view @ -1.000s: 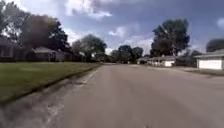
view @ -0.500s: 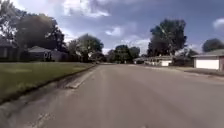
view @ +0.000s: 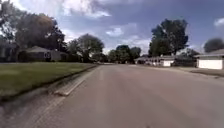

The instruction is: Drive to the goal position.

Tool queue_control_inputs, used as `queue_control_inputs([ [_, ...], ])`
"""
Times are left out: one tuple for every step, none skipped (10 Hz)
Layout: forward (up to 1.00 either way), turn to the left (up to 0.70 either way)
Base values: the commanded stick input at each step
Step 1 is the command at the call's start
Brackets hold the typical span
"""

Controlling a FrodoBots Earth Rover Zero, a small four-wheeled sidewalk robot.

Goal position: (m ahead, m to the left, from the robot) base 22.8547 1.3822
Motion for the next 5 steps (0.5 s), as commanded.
queue_control_inputs([
  [1.00,0.08],
  [1.00,0.20],
  [1.00,0.30],
  [1.00,0.29],
  [1.00,0.07],
])
